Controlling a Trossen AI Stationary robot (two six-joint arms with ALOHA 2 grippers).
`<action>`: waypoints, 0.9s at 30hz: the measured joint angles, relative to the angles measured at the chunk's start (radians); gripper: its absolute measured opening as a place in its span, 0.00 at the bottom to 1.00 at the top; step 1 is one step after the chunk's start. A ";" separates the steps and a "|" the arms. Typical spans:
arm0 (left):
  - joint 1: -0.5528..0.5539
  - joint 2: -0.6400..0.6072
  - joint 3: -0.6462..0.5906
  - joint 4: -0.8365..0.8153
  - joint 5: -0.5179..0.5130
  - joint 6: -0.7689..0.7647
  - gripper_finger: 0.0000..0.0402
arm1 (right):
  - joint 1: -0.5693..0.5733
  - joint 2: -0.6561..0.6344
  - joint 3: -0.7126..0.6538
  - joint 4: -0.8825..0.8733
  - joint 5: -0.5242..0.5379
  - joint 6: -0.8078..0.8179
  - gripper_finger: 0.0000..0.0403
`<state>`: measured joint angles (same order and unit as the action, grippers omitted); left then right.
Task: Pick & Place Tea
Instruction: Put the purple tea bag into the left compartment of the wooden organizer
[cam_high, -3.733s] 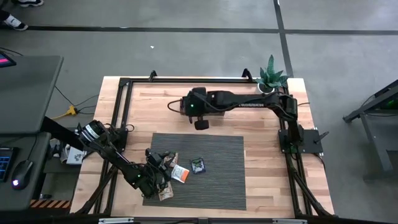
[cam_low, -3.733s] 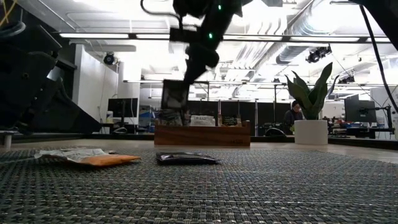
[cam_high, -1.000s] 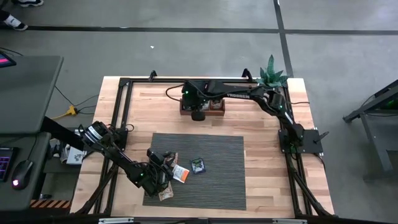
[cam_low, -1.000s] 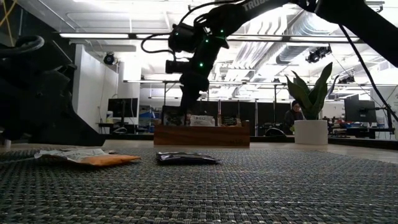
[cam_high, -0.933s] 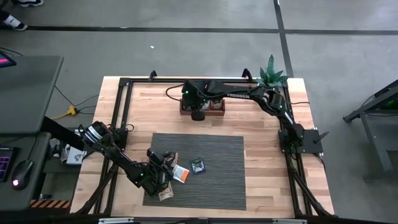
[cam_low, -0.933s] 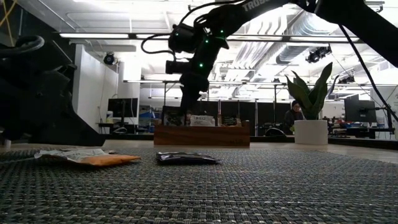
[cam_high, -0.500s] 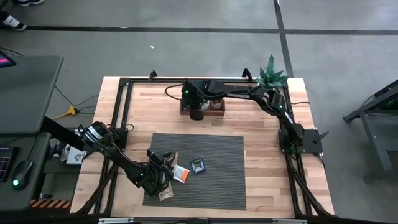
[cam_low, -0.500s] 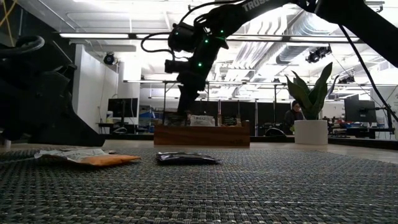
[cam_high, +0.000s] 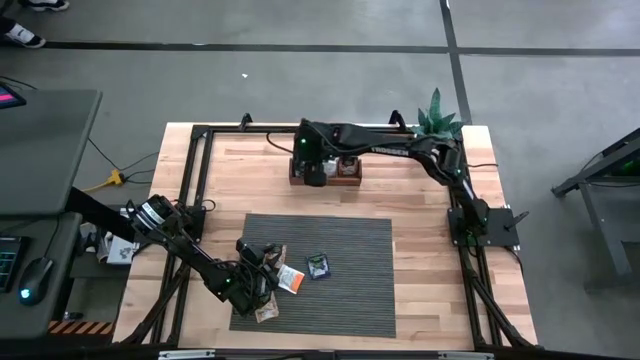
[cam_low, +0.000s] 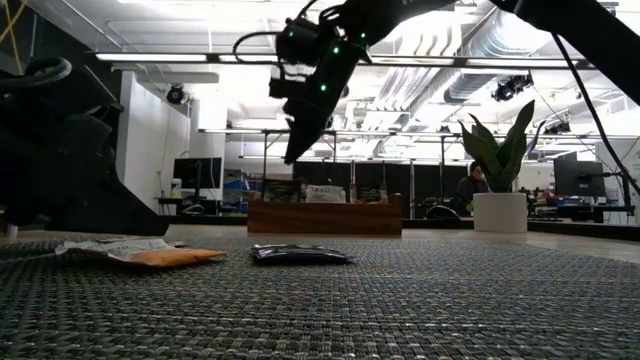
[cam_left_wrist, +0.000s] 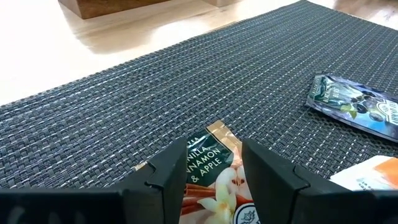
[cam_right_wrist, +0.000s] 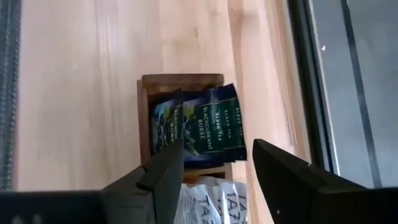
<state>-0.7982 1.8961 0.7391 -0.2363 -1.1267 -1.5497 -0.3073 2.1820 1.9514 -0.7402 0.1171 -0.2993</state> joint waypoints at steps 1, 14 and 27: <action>0.000 0.000 0.000 0.000 0.000 0.000 0.38 | 0.000 -0.007 0.000 -0.003 0.000 0.007 0.47; 0.000 0.000 0.000 0.002 0.001 0.000 0.38 | 0.079 -0.096 0.000 -0.159 -0.154 0.098 0.43; 0.000 0.000 0.000 0.002 0.001 0.000 0.38 | 0.294 -0.096 -0.002 -0.421 -0.152 0.226 0.33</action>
<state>-0.7982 1.8957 0.7387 -0.2344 -1.1259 -1.5497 -0.0135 2.0865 1.9491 -1.1614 -0.0346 -0.0729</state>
